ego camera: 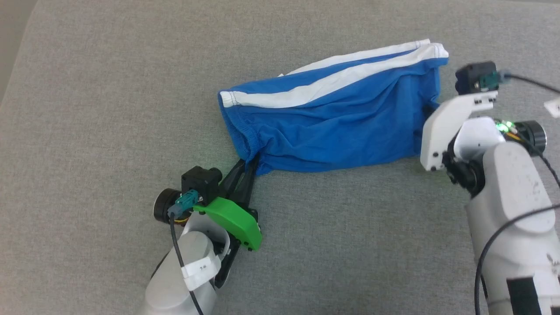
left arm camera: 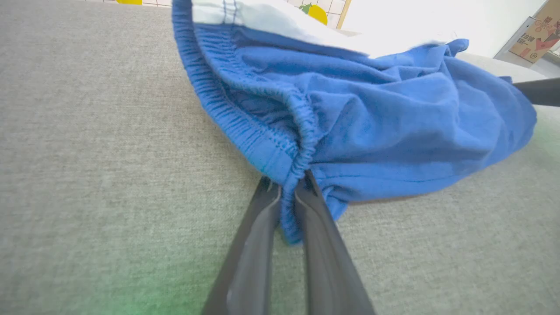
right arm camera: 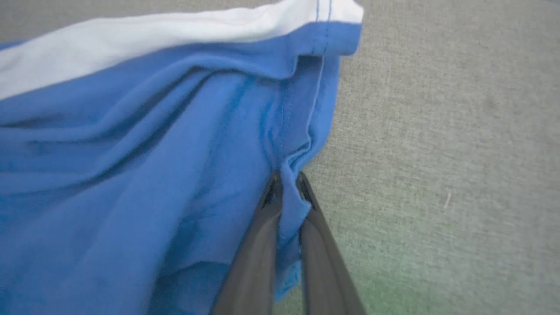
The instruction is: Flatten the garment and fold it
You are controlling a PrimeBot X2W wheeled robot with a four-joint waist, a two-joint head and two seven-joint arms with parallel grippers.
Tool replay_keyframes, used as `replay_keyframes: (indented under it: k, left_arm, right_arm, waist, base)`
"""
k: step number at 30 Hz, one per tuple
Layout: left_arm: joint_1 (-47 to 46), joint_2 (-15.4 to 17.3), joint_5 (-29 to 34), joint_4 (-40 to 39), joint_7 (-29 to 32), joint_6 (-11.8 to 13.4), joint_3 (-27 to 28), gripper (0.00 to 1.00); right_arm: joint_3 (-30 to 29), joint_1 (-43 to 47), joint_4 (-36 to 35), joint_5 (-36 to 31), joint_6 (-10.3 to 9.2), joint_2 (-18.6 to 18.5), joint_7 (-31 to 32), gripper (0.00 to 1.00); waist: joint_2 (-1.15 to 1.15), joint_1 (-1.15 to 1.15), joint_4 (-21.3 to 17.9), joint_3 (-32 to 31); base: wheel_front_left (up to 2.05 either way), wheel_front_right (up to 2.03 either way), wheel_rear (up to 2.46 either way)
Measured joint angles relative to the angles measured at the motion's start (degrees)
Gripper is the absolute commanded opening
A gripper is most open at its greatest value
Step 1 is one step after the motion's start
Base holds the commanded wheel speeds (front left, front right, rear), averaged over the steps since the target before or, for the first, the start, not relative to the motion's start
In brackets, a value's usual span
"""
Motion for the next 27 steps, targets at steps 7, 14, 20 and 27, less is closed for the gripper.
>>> replay_keyframes:
  k: [7,14,20,27]
  left_arm:
    - [0.49,2.54,0.12,-1.69,0.11,-0.05,-2.01,0.00]
    - [4.96,9.90,-6.54,-11.44,7.60,-0.29,-7.32,0.00]
    - [8.71,13.29,-11.43,-17.86,12.96,-0.30,-8.22,0.00]
    - [12.82,14.37,-14.12,-19.20,17.34,0.13,-8.44,0.39]
  right_arm:
    - [-2.50,9.05,-10.28,3.61,0.01,0.14,-4.92,0.00]
    - [-4.53,26.55,-29.41,10.05,0.01,0.14,-3.70,0.00]
    - [-5.30,36.04,-35.13,13.72,0.01,0.16,-2.32,0.00]
    - [-4.65,40.35,-32.27,15.35,0.02,0.15,-2.64,0.30]
  waist:
    - [0.00,0.00,-0.65,-2.12]
    - [0.00,0.00,-2.65,-4.88]
    - [0.00,0.00,-3.95,-5.94]
    - [0.00,0.00,-5.09,-6.83]
  base:
    - [0.00,0.00,0.00]
    - [0.00,0.00,0.00]
    - [0.00,0.00,0.00]
    - [0.00,0.00,0.00]
